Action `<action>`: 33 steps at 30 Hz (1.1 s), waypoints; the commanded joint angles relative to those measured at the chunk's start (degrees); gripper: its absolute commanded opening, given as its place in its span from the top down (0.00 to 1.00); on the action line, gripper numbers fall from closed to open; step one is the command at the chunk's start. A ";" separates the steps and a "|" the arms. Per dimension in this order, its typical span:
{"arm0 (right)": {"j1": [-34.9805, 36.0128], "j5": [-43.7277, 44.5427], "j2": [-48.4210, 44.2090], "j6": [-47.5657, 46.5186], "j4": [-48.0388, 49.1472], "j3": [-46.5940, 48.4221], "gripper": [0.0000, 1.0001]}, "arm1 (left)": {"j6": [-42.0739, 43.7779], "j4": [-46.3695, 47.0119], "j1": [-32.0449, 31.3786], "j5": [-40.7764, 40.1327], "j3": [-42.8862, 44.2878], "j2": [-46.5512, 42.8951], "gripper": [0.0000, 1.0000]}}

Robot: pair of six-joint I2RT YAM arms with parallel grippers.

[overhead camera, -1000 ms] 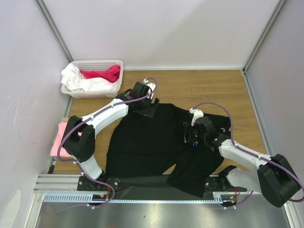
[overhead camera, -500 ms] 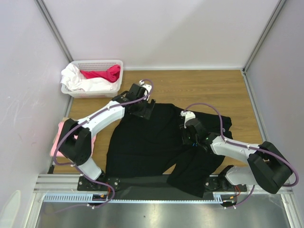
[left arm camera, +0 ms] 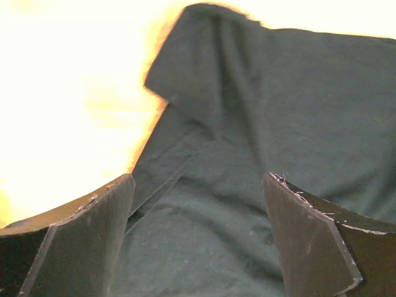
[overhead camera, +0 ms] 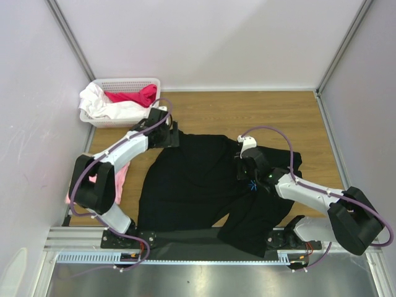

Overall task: Fold and stack the t-shirts
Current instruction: Flatten the tshirt out

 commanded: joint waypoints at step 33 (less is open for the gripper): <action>-4.28 -4.98 2.17 3.03 -7.19 8.49 1.00 | -33.84 53.74 12.53 12.38 -24.73 8.12 0.20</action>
